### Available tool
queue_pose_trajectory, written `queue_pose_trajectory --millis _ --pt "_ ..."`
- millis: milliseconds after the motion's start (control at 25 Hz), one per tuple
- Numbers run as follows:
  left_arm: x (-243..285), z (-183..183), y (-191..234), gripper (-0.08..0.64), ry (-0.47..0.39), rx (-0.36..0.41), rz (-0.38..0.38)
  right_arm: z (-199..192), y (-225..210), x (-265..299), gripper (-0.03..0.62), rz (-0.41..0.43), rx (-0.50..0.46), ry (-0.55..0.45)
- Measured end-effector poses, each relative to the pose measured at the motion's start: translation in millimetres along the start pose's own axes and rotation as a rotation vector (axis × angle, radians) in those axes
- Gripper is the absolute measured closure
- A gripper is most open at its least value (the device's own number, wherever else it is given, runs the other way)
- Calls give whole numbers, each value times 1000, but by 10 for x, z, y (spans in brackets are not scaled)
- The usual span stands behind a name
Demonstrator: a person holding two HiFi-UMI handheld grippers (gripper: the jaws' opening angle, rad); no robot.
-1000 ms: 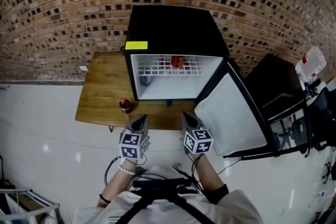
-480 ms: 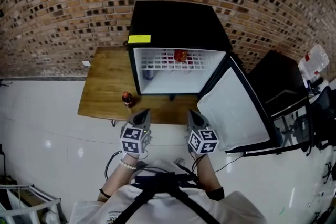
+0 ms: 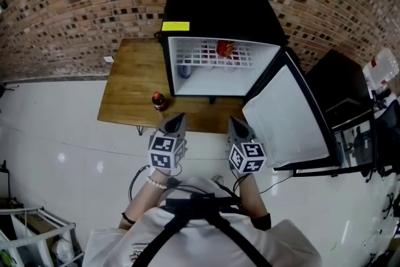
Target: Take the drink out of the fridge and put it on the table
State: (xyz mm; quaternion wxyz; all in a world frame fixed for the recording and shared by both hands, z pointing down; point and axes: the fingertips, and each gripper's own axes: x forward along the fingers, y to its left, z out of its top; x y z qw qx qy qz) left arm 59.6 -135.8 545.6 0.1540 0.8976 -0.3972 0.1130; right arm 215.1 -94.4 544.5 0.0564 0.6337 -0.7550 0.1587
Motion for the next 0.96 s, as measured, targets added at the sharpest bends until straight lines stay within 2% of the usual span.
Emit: queue_pose_trajectory --millis 960 --pt "-54 -43 53 560 -1 -8 1 -54 52 -15 589 -17 3 3"
